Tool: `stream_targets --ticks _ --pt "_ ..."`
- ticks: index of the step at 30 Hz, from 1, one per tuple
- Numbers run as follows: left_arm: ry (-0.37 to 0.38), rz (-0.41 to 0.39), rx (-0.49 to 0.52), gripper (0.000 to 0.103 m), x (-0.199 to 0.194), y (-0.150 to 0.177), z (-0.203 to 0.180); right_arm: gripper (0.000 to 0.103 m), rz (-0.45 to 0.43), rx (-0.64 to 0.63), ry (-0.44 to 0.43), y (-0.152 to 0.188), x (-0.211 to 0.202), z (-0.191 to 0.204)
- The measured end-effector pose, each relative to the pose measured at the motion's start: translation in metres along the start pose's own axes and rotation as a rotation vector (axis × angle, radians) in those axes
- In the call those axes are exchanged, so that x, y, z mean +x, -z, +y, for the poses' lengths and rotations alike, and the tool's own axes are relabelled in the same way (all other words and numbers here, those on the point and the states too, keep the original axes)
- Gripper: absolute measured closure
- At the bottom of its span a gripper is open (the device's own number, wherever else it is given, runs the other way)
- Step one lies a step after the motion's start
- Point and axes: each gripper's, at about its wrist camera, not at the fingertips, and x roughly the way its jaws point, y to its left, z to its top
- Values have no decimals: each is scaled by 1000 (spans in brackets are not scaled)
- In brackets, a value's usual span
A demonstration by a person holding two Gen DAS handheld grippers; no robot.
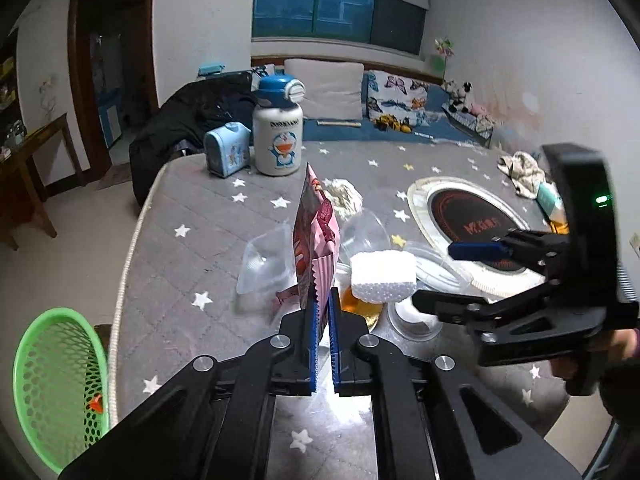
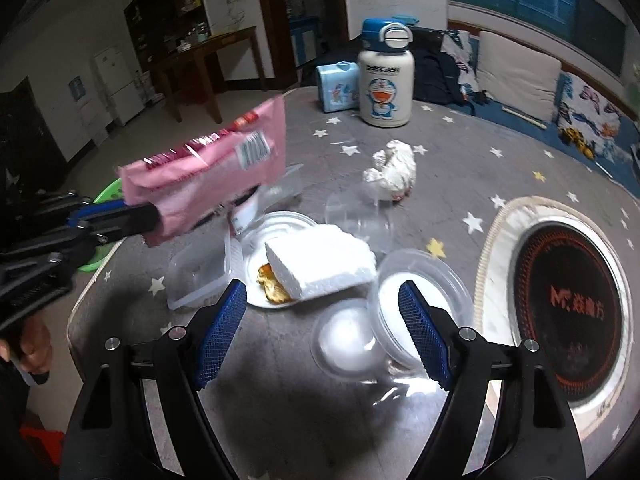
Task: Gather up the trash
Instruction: 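Grasp the pink wrapper with the left tool while the right tool grasps the white foam block, then carry the pink wrapper and foam block to the green basket and release both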
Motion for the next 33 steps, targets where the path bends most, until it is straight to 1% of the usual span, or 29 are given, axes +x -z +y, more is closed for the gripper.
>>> stream_targets --ticks 2,6,12,14,20,24,25,27,33 --pt "5 -10 -21 98 -8 0 7 28 12 -3 -24 -5 7 -1" --pt "-12 -27 -43 98 -19 1 19 28 28 -37 -49 -10 17 1" --pt "-18 -46 -80 98 -33 2 36 28 60 -58 -49 -16 34 -1" --pt "-20 -51 -88 98 -36 3 40 28 68 -78 -35 -17 37 0" --pt "-28 -66 -114 98 -44 7 50 28 92 -75 -24 -18 45 -2" --pt "-37 -66 -131 98 -47 11 56 29 98 -70 -26 -17 46 -2" --pt "-39 -67 -134 98 -50 12 57 32 101 -73 -24 -17 46 -1" --pt "-45 -70 -143 98 -54 14 61 33 103 -77 -25 -17 47 1" --pt "-65 -86 -159 98 -68 16 71 35 71 -63 -21 -18 38 5"
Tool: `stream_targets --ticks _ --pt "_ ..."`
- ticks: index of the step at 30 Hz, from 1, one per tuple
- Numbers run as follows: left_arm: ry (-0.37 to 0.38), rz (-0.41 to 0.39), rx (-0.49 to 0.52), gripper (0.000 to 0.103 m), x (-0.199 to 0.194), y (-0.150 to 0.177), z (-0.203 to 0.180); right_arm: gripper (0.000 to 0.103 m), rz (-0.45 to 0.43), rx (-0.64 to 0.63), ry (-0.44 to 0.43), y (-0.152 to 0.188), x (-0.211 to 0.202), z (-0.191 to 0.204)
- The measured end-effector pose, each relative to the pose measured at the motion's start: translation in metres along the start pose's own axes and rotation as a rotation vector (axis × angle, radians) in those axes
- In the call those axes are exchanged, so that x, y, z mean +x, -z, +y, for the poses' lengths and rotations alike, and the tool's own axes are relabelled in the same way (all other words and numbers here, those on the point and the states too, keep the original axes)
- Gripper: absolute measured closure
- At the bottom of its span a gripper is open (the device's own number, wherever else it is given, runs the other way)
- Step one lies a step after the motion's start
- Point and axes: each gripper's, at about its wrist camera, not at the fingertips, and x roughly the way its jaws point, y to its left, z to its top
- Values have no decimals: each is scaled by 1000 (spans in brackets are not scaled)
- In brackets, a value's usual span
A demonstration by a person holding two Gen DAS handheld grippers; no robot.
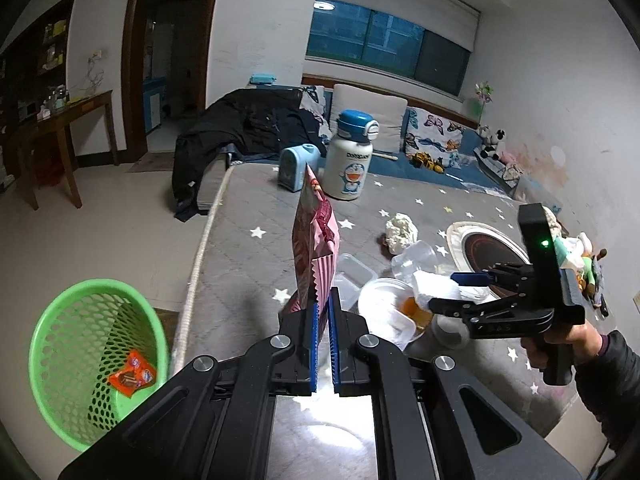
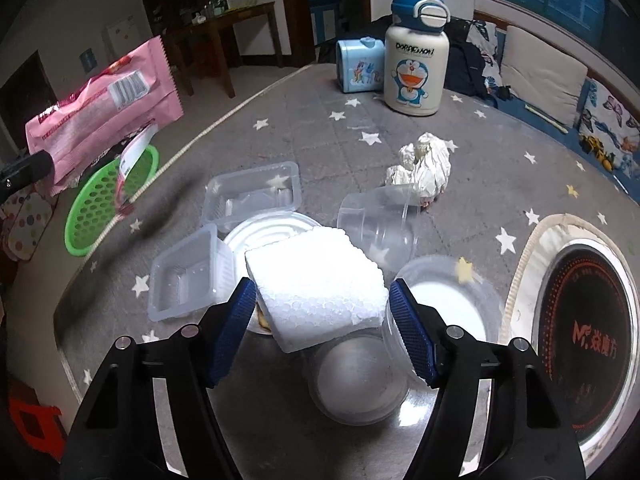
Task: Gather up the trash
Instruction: 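Carry the pink wrapper and foam block to the green basket and release both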
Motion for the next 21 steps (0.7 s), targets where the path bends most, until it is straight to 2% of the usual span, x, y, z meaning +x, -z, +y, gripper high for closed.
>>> stream_targets --ticks 7,12,21 --pt "-54 -20 -53 98 -22 5 34 35 -71 -18 -11 -5 -26 18" --pt "-113 -31 -96 98 -36 10 67 35 -105 -12 -52 -14 -35 38" --pt "-215 -7 -194 98 -48 28 135 35 -116 -70 -129 -29 -25 93"
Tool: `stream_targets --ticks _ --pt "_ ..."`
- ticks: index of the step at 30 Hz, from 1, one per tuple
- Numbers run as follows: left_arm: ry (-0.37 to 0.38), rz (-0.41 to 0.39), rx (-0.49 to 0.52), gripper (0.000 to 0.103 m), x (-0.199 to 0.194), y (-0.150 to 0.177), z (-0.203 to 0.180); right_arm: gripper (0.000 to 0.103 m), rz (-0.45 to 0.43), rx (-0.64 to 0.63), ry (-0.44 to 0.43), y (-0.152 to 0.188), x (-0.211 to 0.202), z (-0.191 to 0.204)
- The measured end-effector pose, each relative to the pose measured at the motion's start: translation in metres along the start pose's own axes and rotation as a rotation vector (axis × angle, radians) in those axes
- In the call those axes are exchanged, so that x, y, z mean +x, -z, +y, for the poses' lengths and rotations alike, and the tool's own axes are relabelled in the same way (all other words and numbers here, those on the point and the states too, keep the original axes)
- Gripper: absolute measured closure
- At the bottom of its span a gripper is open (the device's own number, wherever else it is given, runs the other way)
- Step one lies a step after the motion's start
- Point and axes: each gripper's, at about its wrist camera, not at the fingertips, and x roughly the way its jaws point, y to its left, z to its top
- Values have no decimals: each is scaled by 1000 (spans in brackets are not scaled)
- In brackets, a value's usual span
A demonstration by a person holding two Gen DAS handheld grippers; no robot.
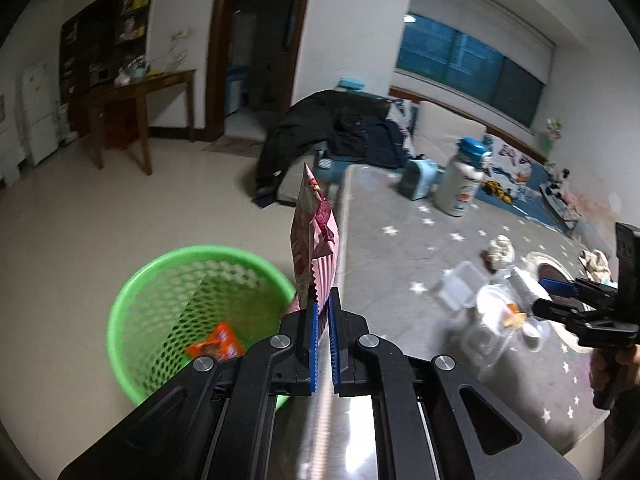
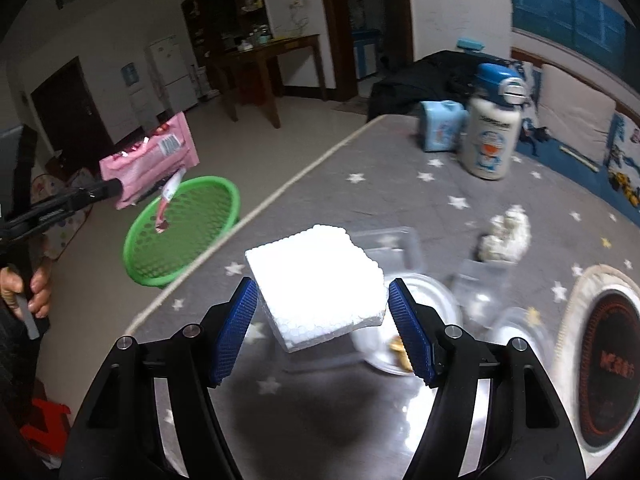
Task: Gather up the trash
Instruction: 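Carry the pink wrapper and foam block to the green basket and release both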
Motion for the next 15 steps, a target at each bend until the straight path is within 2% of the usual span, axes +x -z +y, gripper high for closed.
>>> stream_targets --ticks 5,10,12,15 --pt "-28 51 -55 97 15 9 33 35 12 -26 -38 -11 17 28" --pt "-44 93 -99 92 33 21 59 35 27 -46 -74 -21 35 53" --pt "-52 113 -115 82 40 27 69 35 33 -53 -82 -24 42 61" --pt "-72 123 -138 73 42 34 79 35 45 -61 -98 -28 52 72"
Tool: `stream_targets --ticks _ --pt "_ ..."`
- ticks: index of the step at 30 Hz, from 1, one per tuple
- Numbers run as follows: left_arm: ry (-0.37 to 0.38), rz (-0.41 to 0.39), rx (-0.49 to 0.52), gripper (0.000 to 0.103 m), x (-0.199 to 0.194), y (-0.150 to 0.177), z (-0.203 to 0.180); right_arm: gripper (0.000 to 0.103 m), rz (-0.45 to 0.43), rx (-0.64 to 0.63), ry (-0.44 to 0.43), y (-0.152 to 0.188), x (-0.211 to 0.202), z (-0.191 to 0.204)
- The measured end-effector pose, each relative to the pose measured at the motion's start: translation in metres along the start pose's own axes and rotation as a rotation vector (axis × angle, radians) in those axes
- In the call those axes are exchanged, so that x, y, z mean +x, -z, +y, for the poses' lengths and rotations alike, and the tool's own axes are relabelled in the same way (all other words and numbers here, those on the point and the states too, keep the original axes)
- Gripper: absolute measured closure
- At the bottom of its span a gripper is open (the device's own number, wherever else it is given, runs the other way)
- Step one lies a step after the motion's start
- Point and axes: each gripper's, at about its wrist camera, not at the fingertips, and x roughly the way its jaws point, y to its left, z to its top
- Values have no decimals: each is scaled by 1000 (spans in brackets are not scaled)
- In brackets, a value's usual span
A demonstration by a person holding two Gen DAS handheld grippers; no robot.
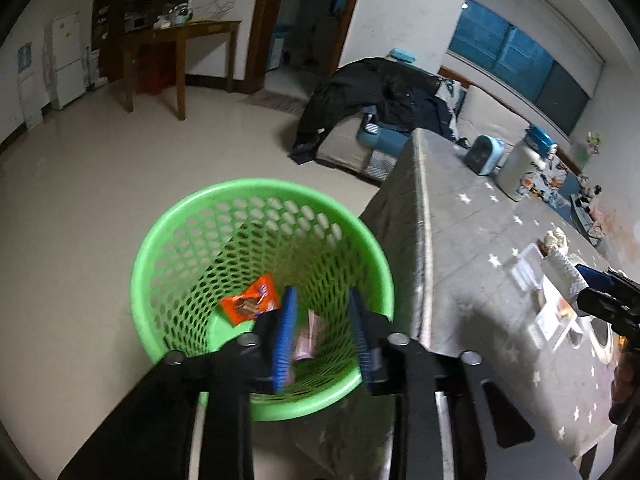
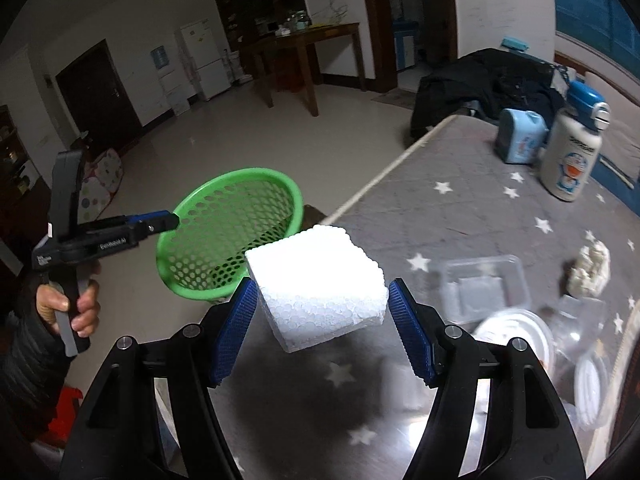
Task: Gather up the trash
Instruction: 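Carry the pink wrapper and foam block to the green basket and release both, then return both tools to the table toward the clear plastic containers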
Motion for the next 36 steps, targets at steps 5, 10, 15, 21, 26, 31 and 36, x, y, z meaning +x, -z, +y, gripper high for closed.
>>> stream_targets --ticks 5,10,15,21,26,31,36 --pt "-32 -9 -31 58 -9 11 17 35 17 -22 -32 -10 19 21" --pt "-62 -18 -58 51 -21 20 30 35 28 -38 -77 -21 41 45" --pt "-84 -25 -101 43 -33 31 46 35 57 -50 -117 -31 70 70" --pt "-105 -35 -138 43 -46 43 63 35 94 -65 -143 -36 103 102" --pt "-121 -41 -159 40 -52 48 73 34 120 -71 -154 -36 121 119" --pt "-122 -46 -163 40 -55 47 73 33 134 -55 -174 -33 128 126" --pt "-118 -45 -164 38 -54 49 69 29 117 -72 -158 -35 122 127"
